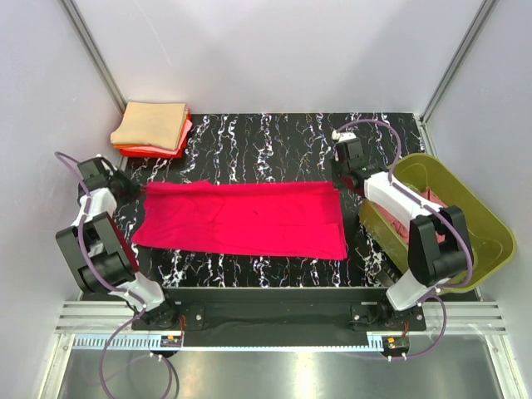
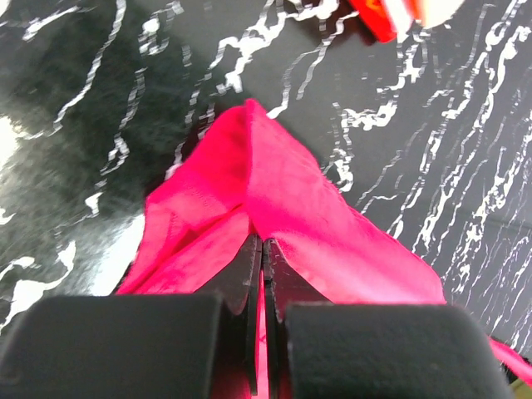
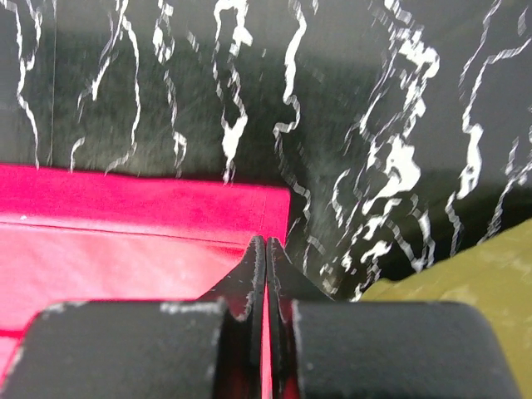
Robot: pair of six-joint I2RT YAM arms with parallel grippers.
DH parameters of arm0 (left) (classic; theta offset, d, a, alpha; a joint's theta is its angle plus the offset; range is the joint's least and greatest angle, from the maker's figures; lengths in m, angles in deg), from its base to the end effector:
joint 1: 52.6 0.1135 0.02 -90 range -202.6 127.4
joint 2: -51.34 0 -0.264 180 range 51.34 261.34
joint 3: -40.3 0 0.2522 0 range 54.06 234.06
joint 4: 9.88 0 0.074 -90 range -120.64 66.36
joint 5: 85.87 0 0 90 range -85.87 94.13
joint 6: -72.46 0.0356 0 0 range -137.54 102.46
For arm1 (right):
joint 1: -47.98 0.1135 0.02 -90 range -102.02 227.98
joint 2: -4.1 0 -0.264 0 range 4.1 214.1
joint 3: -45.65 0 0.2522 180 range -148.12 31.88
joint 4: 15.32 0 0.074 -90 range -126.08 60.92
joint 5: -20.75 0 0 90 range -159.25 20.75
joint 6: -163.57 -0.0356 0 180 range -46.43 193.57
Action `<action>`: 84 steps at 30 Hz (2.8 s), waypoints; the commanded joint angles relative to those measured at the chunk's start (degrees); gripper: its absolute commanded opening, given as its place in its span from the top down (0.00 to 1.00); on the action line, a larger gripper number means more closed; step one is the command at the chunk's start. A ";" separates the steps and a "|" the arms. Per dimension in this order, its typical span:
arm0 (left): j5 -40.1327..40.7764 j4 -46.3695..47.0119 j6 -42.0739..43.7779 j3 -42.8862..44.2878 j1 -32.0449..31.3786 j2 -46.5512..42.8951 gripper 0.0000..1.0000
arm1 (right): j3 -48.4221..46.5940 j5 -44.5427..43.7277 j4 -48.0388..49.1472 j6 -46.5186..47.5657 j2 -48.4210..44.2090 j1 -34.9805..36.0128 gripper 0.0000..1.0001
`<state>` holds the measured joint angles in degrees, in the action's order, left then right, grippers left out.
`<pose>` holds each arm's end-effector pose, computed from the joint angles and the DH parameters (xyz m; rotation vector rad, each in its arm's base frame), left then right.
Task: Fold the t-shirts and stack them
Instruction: Fold the tshirt
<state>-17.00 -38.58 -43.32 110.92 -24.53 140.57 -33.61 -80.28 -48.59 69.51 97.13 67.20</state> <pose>0.2956 0.1431 0.2182 -0.9149 2.1812 -0.4215 0.3357 0.1098 0.2374 -0.2234 2.3619 -0.0360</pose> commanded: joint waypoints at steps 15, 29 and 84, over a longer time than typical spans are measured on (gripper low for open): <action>0.82 -0.09 0.64 -4.65 2.16 -5.29 1.00 | 10.82 -6.90 3.86 -3.33 -6.37 5.65 1.00; 0.12 0.00 -1.38 -6.85 2.42 -8.54 1.00 | 13.11 -9.01 3.42 -4.03 -8.75 6.53 1.00; 2.49 -0.97 -2.44 -12.56 1.81 -3.19 1.00 | -11.67 -13.40 -23.82 -35.32 14.81 18.04 0.72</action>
<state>-15.88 -40.52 -45.64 98.25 -22.62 136.04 -43.71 -93.09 -73.70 36.53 112.91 84.73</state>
